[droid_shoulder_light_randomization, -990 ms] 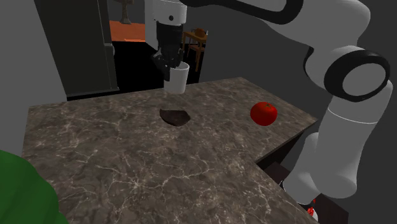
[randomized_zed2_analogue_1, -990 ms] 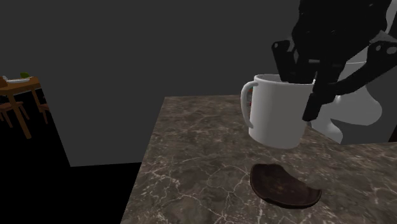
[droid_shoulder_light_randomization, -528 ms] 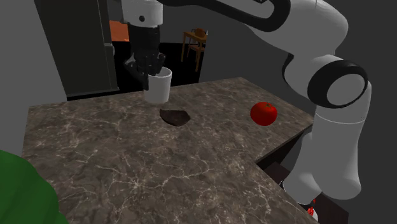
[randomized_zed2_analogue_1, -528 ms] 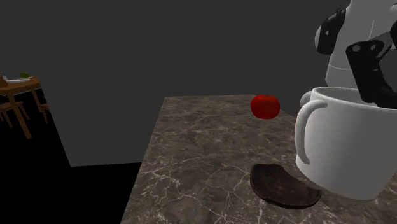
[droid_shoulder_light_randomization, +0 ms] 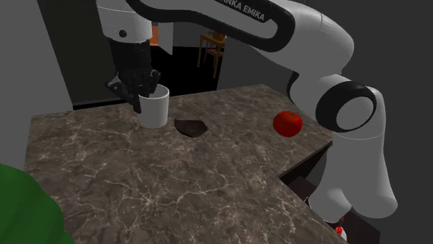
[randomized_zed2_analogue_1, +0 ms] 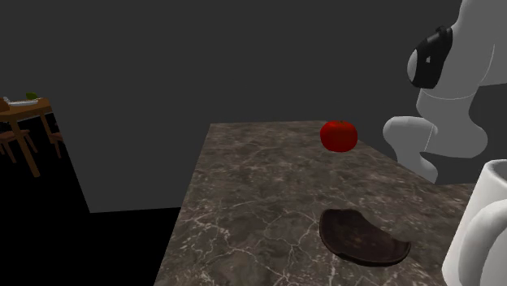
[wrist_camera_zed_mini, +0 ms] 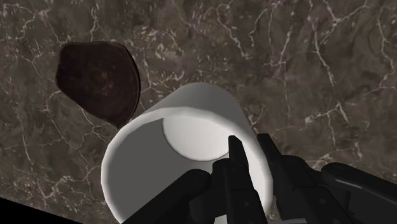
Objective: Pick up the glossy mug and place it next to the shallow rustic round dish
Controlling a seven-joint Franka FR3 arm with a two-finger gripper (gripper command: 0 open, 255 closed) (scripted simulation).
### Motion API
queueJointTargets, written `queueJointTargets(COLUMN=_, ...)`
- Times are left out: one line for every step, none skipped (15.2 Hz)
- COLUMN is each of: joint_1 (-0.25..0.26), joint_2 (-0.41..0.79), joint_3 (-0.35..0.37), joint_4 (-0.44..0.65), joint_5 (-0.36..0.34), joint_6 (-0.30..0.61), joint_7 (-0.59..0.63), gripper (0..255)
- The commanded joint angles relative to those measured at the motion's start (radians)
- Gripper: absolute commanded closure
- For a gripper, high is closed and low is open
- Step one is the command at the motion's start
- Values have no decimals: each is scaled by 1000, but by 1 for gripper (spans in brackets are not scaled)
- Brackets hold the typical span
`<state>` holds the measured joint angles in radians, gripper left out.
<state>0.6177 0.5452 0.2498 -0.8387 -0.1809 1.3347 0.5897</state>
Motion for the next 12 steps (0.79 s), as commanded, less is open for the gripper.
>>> queueJointTargets(joint_1=-13, joint_2=-36, joint_3=3, joint_4=-90, joint_5=8, joint_6=54, joint_7=5, gripper=255)
queueJointTargets(joint_1=-18, joint_2=-48, joint_3=4, joint_4=-123, joint_5=11, joint_6=76, joint_7=7, gripper=255)
queueJointTargets(joint_1=-22, joint_2=-58, joint_3=5, joint_4=-153, joint_5=13, joint_6=96, joint_7=8, gripper=255)
queueJointTargets(joint_1=-26, joint_2=-67, joint_3=5, joint_4=-182, joint_5=16, joint_6=115, joint_7=9, gripper=255)
queueJointTargets(joint_1=-30, joint_2=-75, joint_3=5, joint_4=-209, joint_5=18, joint_6=134, joint_7=10, gripper=255)
queueJointTargets(joint_1=-33, joint_2=-83, joint_3=6, joint_4=-235, joint_5=19, joint_6=152, joint_7=11, gripper=255)
queueJointTargets(joint_1=-36, joint_2=-90, joint_3=6, joint_4=-259, joint_5=21, joint_6=170, joint_7=12, gripper=255)
queueJointTargets(joint_1=-39, joint_2=-96, joint_3=6, joint_4=-283, joint_5=22, joint_6=187, joint_7=13, gripper=255)
queueJointTargets(joint_1=-41, joint_2=-101, joint_3=6, joint_4=-305, joint_5=24, joint_6=204, joint_7=13, gripper=255)
queueJointTargets(joint_1=-43, joint_2=-106, joint_3=6, joint_4=-326, joint_5=25, joint_6=220, joint_7=14, gripper=255)
queueJointTargets(joint_1=-46, joint_2=-110, joint_3=6, joint_4=-347, joint_5=26, joint_6=236, joint_7=15, gripper=255)
queueJointTargets(joint_1=-48, joint_2=-114, joint_3=6, joint_4=-366, joint_5=27, joint_6=252, joint_7=16, gripper=255)
